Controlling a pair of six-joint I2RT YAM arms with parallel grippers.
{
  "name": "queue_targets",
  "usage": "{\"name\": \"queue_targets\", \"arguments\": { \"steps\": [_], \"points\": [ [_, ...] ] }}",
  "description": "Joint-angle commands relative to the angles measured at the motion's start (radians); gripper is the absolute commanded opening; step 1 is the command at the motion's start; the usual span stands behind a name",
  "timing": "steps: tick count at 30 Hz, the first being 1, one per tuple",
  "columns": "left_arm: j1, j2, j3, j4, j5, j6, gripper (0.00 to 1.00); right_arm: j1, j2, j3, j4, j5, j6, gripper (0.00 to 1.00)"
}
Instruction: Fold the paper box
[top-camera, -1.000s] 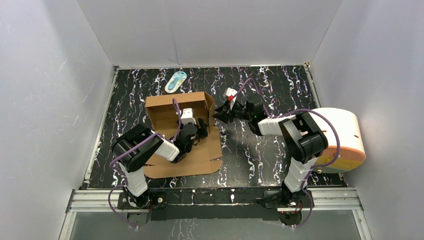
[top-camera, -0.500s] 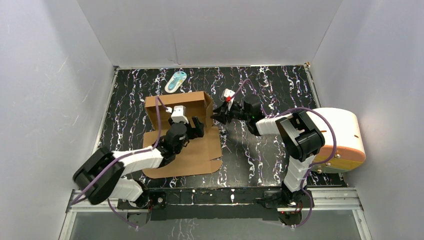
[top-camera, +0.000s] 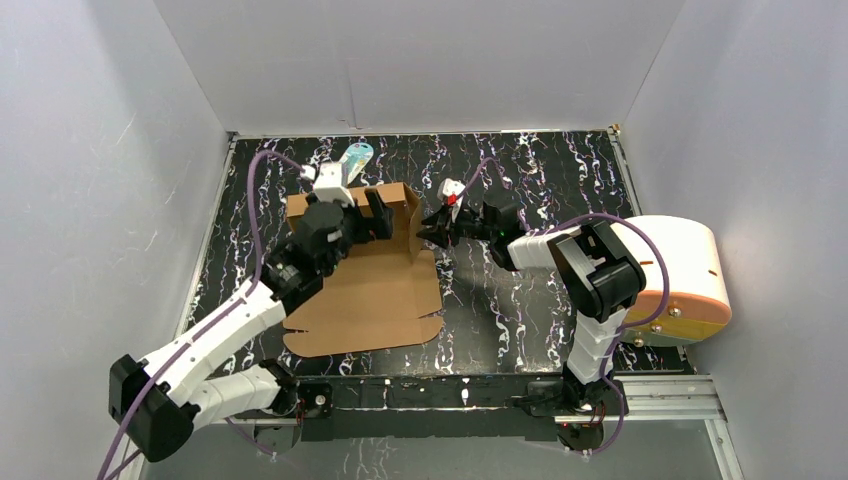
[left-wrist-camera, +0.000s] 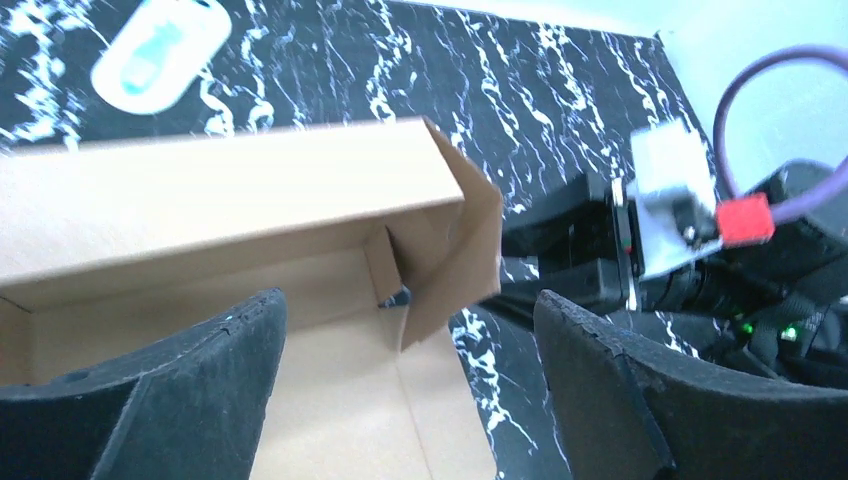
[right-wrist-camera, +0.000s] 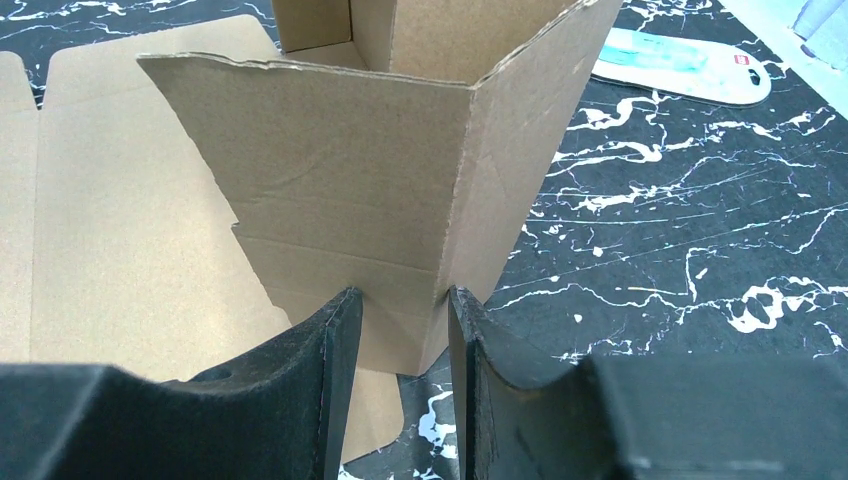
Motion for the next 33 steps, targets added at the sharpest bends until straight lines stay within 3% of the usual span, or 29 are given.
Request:
{"name": "queue_targets", "arguments": {
  "steps": [1, 5, 10, 13, 22, 33],
  "points": [
    [0.095, 0.065, 0.209, -0.251, 0.028, 0.116, 0.91, 0.007, 0.016, 0.040, 0.041, -0.015, -0.025, 0.46],
    [0.260, 0.184, 0.386, -0.356, 0.141, 0.175, 0.92, 0.006, 0.013, 0.051, 0.018, -0.012, -0.028, 0.46],
    [0.358, 0.331, 0.544, -0.441, 0.243, 0.270, 0.92, 0.010, 0.006, 0.053, 0.019, -0.007, -0.032, 0.46],
    [0.379, 0.363, 0.521, -0.397, 0.248, 0.340, 0.92, 0.010, 0.008, 0.059, 0.021, -0.004, -0.031, 0.47],
    [0.452, 0.482, 0.544, -0.370, 0.490, 0.425, 0.92, 0.021, 0.024, 0.071, 0.045, 0.006, -0.028, 0.47],
    [0.454, 0.525, 0.504, -0.363, 0.571, 0.450, 0.91, 0.033, 0.052, 0.093, 0.080, 0.035, -0.022, 0.47]
  ]
}}
